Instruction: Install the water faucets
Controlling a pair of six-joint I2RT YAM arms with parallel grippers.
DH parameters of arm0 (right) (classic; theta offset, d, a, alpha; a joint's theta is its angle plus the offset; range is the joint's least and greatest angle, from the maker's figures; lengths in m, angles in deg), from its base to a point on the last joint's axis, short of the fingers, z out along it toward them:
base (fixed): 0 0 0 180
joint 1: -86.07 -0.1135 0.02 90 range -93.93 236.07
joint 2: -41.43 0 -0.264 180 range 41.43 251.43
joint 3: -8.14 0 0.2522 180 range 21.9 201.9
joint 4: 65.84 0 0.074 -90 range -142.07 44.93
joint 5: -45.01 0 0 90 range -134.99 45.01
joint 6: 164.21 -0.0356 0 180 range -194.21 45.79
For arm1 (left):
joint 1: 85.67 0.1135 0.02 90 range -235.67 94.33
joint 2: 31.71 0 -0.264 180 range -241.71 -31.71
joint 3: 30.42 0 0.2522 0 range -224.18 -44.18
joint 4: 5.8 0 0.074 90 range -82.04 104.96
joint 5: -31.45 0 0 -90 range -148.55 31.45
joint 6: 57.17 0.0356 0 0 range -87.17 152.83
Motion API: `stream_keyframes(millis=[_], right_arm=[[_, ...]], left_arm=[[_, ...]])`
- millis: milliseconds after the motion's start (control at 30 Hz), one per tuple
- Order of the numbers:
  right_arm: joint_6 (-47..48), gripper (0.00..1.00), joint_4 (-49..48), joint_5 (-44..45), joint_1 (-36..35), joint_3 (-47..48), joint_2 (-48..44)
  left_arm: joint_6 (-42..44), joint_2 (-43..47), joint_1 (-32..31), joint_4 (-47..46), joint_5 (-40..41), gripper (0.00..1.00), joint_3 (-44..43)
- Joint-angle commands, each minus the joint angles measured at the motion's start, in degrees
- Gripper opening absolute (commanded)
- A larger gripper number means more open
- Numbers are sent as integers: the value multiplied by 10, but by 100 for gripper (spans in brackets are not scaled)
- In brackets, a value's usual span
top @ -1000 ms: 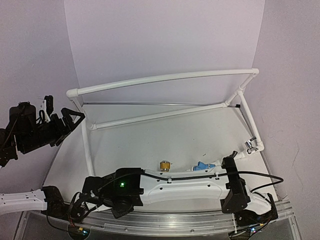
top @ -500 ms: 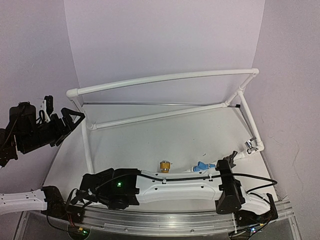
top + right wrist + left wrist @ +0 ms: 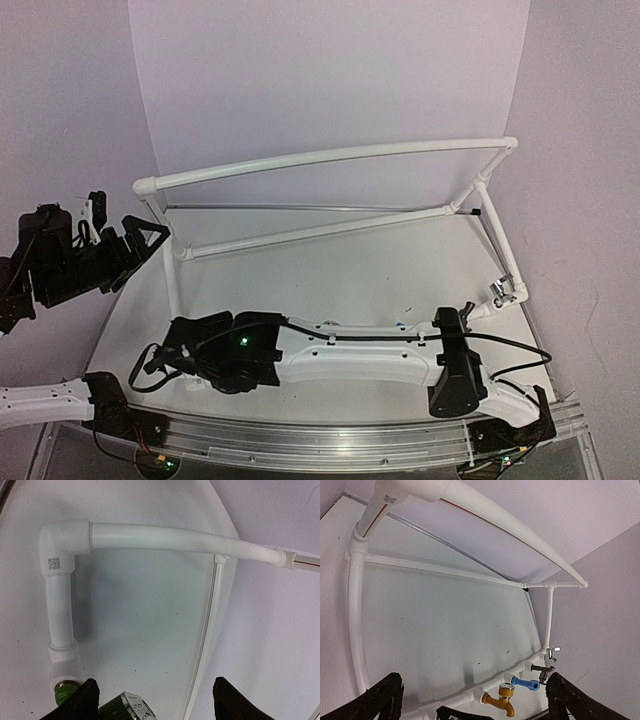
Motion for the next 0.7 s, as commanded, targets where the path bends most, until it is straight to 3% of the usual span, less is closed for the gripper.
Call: stream_keyframes(millis=[0, 300, 667], right_arm=[[-2, 74, -6, 20, 9, 7, -2], [-11, 73, 2, 10, 23, -12, -32], [-19, 77, 23, -88, 5, 14, -53]], left_arm=[[-2, -1, 1, -14, 10, 100, -9], [-2, -5, 1, -15, 11, 100, -9], [-3, -5, 1, -14, 10, 100, -9]])
